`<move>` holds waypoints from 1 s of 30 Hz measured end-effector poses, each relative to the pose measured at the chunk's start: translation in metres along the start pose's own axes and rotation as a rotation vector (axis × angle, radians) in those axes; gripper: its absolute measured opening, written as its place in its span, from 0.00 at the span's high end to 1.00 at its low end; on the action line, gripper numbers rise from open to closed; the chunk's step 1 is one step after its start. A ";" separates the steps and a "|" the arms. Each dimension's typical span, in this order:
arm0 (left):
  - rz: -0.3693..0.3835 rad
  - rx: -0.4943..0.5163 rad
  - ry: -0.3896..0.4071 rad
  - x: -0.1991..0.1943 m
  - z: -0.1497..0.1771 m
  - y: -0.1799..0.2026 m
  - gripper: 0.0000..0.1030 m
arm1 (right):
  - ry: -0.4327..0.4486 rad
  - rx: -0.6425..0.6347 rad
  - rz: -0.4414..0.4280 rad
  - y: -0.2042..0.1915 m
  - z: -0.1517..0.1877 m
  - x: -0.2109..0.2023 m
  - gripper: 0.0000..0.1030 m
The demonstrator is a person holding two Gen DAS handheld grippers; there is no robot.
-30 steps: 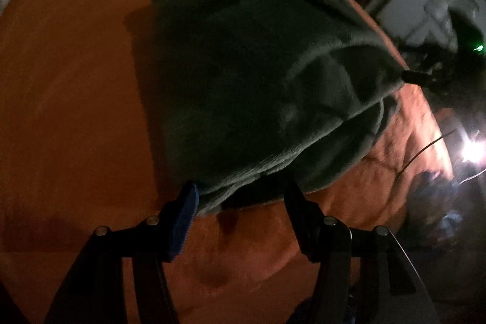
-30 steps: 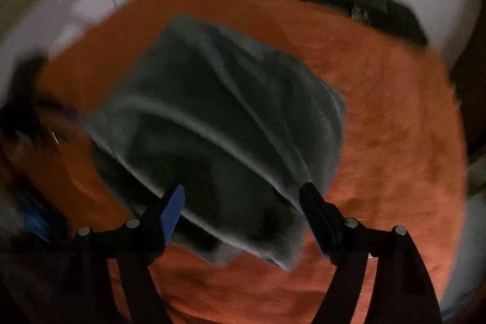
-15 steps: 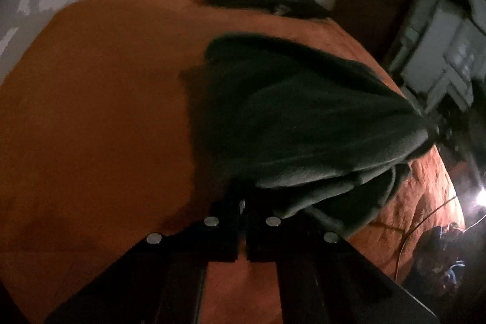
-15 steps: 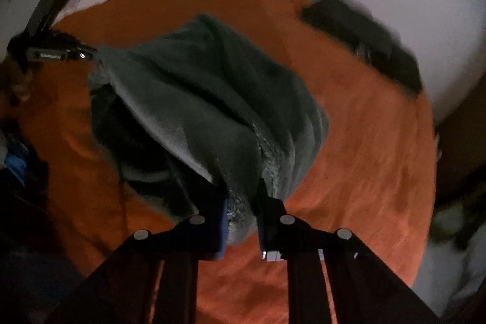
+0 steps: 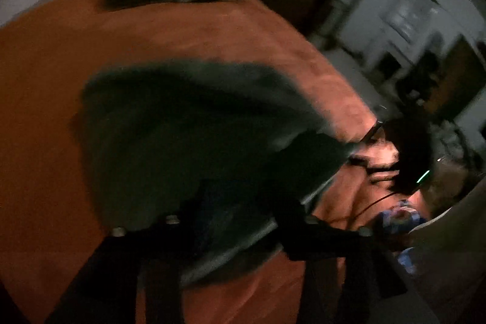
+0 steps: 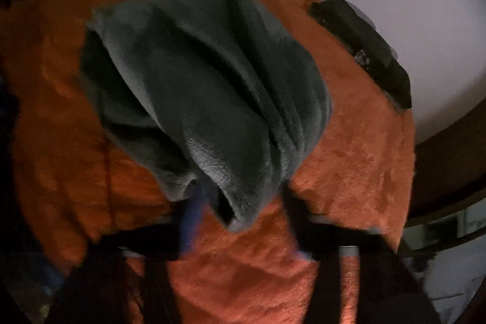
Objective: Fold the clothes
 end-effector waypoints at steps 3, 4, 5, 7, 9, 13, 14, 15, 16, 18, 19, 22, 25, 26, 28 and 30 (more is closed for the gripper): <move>0.066 0.008 -0.105 0.031 -0.067 0.039 0.42 | 0.014 0.056 -0.008 -0.004 -0.001 0.003 0.90; 0.076 0.013 -0.141 0.049 -0.084 0.054 0.40 | 0.028 0.076 0.001 -0.004 -0.001 -0.003 0.90; 0.064 0.036 -0.205 0.067 -0.097 0.065 0.40 | 0.029 0.093 0.008 -0.003 0.001 -0.007 0.90; 0.045 0.085 -0.332 0.106 -0.116 0.085 0.40 | 0.027 0.126 0.021 -0.001 0.003 -0.014 0.90; 0.031 0.131 -0.450 0.140 -0.116 0.098 0.40 | 0.042 0.153 0.027 -0.004 0.004 -0.018 0.90; -0.028 0.168 -0.565 0.177 -0.108 0.090 0.40 | 0.090 0.176 0.036 -0.001 0.001 -0.026 0.90; -0.028 0.183 -0.566 0.185 -0.105 0.090 0.41 | 0.106 0.191 0.038 -0.004 0.004 -0.032 0.90; -0.026 0.197 -0.566 0.194 -0.103 0.091 0.68 | 0.122 0.208 0.040 -0.006 0.006 -0.038 0.90; -0.025 0.212 -0.565 0.203 -0.101 0.092 0.91 | 0.133 0.217 0.039 -0.007 0.006 -0.041 0.91; -0.029 0.216 -0.496 0.200 -0.105 0.094 0.92 | 0.145 0.229 0.043 -0.007 0.007 -0.042 0.91; -0.030 0.217 -0.460 0.198 -0.107 0.095 0.92 | 0.141 0.230 0.043 -0.009 0.008 -0.042 0.91; 0.002 0.093 -0.332 0.186 -0.142 0.082 0.92 | 0.133 0.240 0.053 -0.013 0.012 -0.047 0.93; -0.018 0.027 -0.302 0.189 -0.161 0.064 0.92 | 0.095 0.256 0.086 -0.005 0.018 -0.040 0.96; -0.012 0.030 -0.321 0.195 -0.160 0.062 0.91 | 0.083 0.276 0.085 -0.001 0.021 -0.036 0.97; -0.002 0.000 -0.363 0.199 -0.156 0.057 0.90 | 0.074 0.309 0.060 0.004 0.024 -0.031 0.97; 0.007 -0.031 -0.405 0.202 -0.153 0.052 0.84 | 0.077 0.313 0.037 0.003 0.025 -0.030 0.97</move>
Point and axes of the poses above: each gripper's, at about its wrist camera, not at the fingertips, and x roughly the way its jaws point, y to its right, z to its underside, the point moved 8 cm from there along x, roughly the way its jaws point, and after that the axes turned 10 degrees about -x, right-handed, at the moved point
